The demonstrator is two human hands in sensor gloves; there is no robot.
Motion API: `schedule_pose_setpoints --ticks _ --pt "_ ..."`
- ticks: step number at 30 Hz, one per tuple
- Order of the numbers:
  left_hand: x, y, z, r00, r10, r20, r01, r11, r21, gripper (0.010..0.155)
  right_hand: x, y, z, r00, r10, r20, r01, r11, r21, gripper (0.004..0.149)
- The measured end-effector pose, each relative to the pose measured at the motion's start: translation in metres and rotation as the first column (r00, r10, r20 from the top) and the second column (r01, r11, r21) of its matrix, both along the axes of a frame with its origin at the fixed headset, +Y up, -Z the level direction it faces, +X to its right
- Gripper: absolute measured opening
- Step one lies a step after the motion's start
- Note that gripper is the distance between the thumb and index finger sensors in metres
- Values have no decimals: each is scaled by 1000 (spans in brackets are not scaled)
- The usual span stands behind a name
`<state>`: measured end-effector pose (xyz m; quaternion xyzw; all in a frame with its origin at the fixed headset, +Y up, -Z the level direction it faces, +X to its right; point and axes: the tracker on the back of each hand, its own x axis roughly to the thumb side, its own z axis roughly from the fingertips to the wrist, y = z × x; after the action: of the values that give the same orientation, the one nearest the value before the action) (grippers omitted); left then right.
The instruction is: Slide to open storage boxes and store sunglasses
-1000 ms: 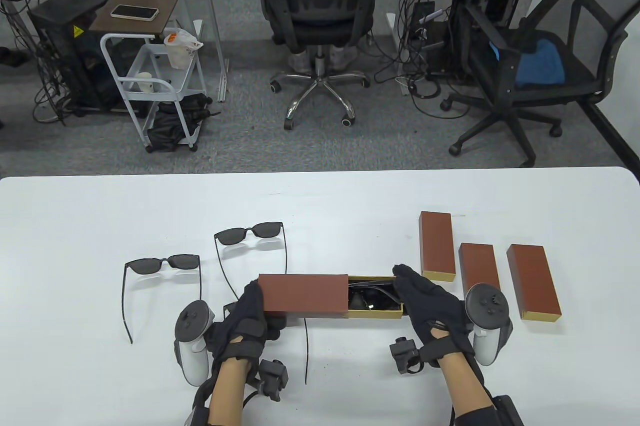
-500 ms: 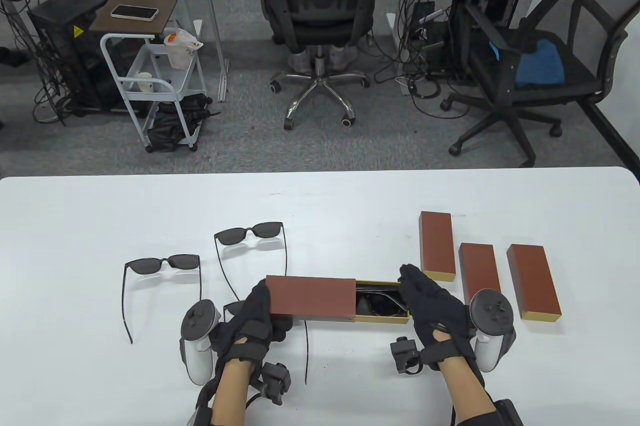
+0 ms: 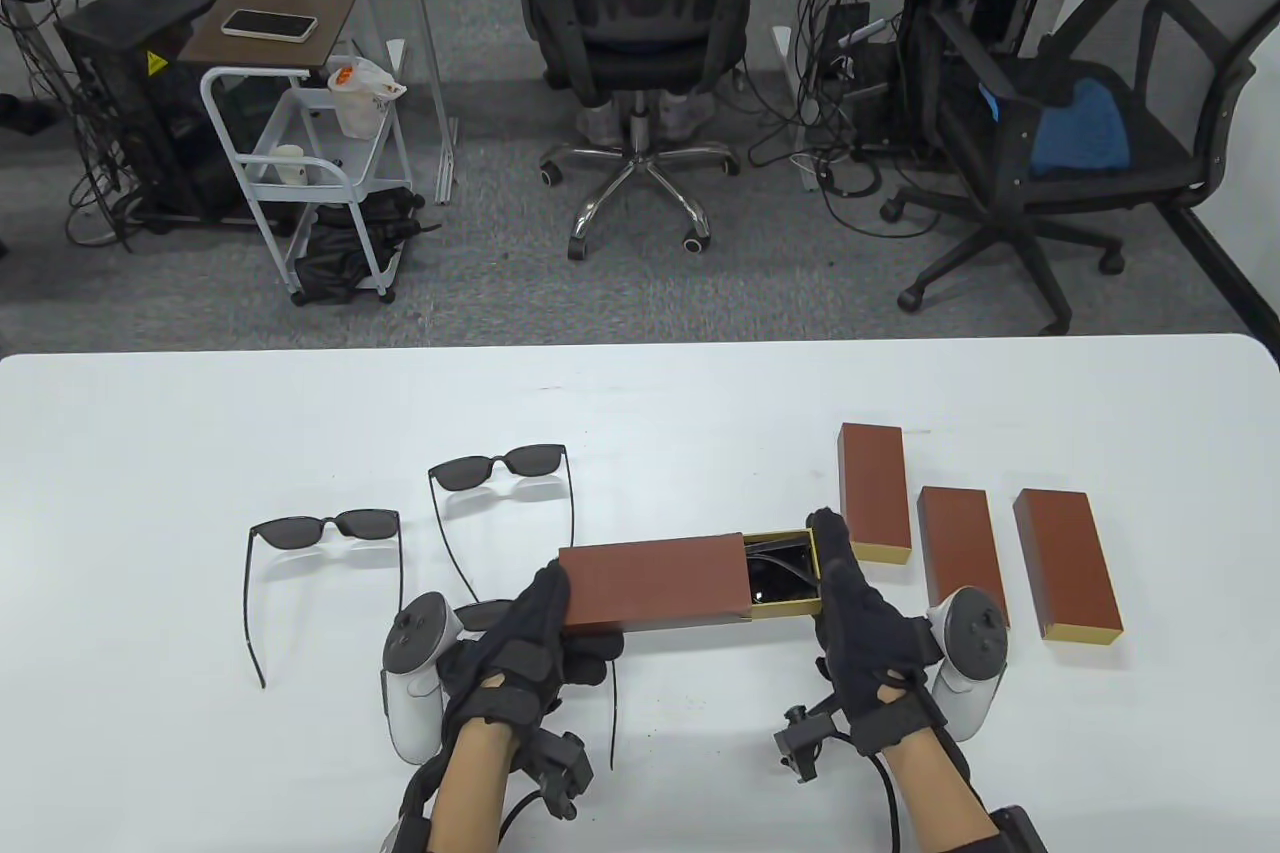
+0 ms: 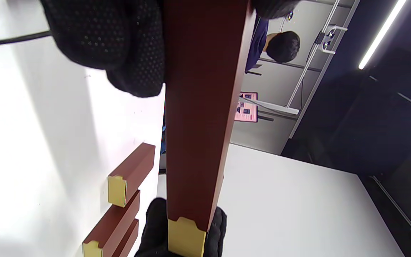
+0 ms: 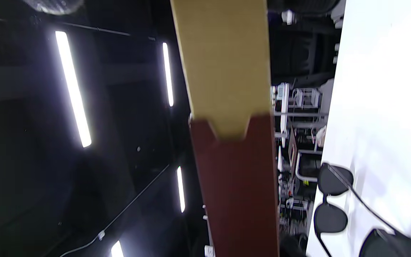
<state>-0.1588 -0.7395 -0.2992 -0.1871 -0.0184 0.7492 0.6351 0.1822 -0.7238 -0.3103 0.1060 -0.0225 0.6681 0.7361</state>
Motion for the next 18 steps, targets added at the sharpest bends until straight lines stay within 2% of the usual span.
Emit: schedule_pose_setpoints --ticks 6,18 --pt "10 1 0 996 -11 89 12 1000 -11 74 -6 -1 1 998 27 -54 -27 1000 2 83" --pt "21 2 2 991 -26 131 28 999 -15 75 -14 -1 3 993 50 -107 -50 999 0 84"
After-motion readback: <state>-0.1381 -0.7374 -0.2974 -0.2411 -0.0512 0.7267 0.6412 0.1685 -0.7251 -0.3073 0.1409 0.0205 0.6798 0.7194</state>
